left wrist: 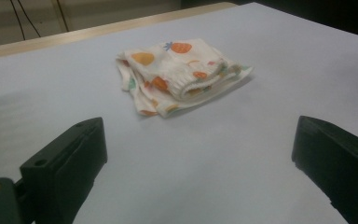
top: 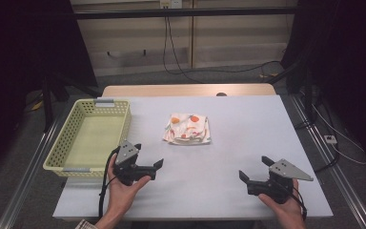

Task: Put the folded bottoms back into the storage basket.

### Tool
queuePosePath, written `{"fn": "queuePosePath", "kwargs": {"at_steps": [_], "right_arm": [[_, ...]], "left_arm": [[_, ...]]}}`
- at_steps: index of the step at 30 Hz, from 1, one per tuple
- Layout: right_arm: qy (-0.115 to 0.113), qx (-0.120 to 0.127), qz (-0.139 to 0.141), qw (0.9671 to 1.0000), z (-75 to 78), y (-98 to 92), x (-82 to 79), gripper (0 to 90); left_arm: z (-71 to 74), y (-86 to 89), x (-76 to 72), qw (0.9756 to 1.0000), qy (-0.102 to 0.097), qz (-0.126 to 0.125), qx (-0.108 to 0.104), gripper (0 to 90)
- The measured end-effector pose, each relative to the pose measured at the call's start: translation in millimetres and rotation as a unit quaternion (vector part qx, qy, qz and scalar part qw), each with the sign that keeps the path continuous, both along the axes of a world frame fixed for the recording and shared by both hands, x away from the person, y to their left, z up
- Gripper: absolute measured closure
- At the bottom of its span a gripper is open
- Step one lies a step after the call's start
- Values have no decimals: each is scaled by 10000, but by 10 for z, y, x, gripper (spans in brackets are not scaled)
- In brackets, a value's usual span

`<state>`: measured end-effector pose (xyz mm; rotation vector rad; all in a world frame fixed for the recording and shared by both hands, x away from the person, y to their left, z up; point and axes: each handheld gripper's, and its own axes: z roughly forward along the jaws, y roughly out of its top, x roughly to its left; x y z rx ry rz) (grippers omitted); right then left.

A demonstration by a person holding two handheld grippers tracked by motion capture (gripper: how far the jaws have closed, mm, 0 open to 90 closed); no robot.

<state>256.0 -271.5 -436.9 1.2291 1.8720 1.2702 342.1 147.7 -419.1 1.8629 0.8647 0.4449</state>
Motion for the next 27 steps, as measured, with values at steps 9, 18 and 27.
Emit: {"fn": "queuePosePath", "kwargs": {"at_steps": [9,18,27], "right_arm": [[7,-8,-3,10000,3,-9,-4,40],[2,-14,5,10000,2,-6,-1,40],[14,-53,15,10000,-2,-6,3,40]], "left_arm": [[13,-149,197,10000,-3,-49,-45,41],[56,-227,309,9999,9,-53,-102,47],[115,-361,509,9998,121,-50,-163,48]]}}
